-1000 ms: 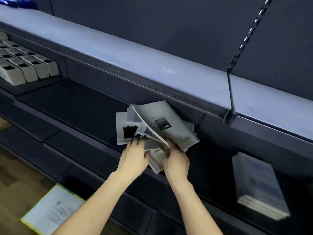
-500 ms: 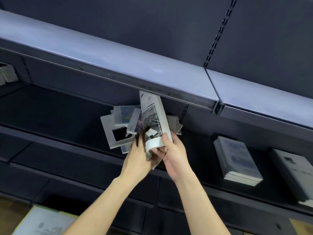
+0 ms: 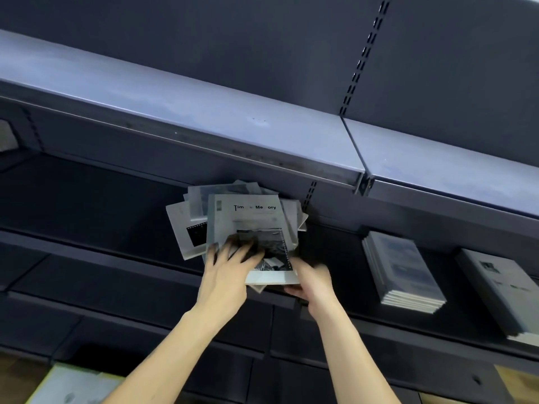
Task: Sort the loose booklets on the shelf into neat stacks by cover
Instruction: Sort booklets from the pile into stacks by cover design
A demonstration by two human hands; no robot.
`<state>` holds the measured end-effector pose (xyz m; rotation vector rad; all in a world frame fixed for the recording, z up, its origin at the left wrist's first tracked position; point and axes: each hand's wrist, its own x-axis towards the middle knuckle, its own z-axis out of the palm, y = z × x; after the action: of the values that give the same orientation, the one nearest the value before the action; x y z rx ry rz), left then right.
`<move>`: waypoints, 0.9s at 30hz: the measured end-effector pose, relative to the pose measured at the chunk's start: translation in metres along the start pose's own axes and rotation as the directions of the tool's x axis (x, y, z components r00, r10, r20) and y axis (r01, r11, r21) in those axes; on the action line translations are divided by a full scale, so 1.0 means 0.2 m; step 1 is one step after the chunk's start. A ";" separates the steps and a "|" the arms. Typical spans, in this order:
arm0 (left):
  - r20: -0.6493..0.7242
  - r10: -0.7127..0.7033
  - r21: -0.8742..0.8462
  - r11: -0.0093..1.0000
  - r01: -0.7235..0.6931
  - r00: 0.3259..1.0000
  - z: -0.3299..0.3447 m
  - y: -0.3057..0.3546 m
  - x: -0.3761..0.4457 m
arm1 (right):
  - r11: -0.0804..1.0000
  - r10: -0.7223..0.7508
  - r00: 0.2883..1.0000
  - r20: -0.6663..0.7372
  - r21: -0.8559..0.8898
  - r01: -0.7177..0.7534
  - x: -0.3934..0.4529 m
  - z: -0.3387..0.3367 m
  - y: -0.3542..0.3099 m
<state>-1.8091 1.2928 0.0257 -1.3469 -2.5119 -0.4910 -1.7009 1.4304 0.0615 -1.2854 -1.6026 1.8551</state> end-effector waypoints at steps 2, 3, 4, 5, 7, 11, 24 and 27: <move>0.044 0.060 0.007 0.998 -0.060 0.997 -0.01 -0.02 -0.01 | 0.991 0.042 0.996 0.084 -0.127 -0.031 0.00 0.02 -0.01; 0.085 0.070 0.009 0.997 -0.072 0.994 -0.01 -0.04 -0.02 | 0.984 0.042 0.992 0.115 -0.176 -0.021 0.00 0.04 -0.01; 0.132 0.069 0.013 0.997 -0.071 0.989 -0.01 -0.05 -0.03 | 0.980 0.023 0.992 0.128 -0.200 0.003 0.00 0.05 0.00; 0.177 0.060 0.008 0.998 -0.062 0.982 -0.01 -0.06 -0.04 | 0.977 -0.010 0.992 0.123 -0.210 0.036 0.00 0.06 0.01; 0.273 -0.010 -0.033 0.999 0.020 0.962 -0.01 -0.09 -0.05 | 0.968 -0.094 0.992 0.086 -0.224 0.111 0.01 0.07 0.04; 0.306 -0.143 -0.062 0.984 0.170 0.941 -0.05 -0.17 -0.07 | 0.952 -0.231 0.972 0.042 -0.197 0.235 -0.02 0.06 0.04; 0.175 -0.124 -0.156 0.976 0.152 0.977 -0.01 -0.01 0.09 | 0.970 -0.179 0.929 -0.324 0.100 0.222 -0.07 -0.25 0.07; 0.189 -0.041 -0.189 0.979 0.078 0.981 0.01 0.14 0.14 | 0.970 -0.157 0.910 -0.383 0.111 0.214 -0.09 -0.37 0.09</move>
<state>-1.8016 1.3299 0.0392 -1.4504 -2.7215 -0.6700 -1.6263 1.4548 0.0558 -1.2761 -1.3060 1.4786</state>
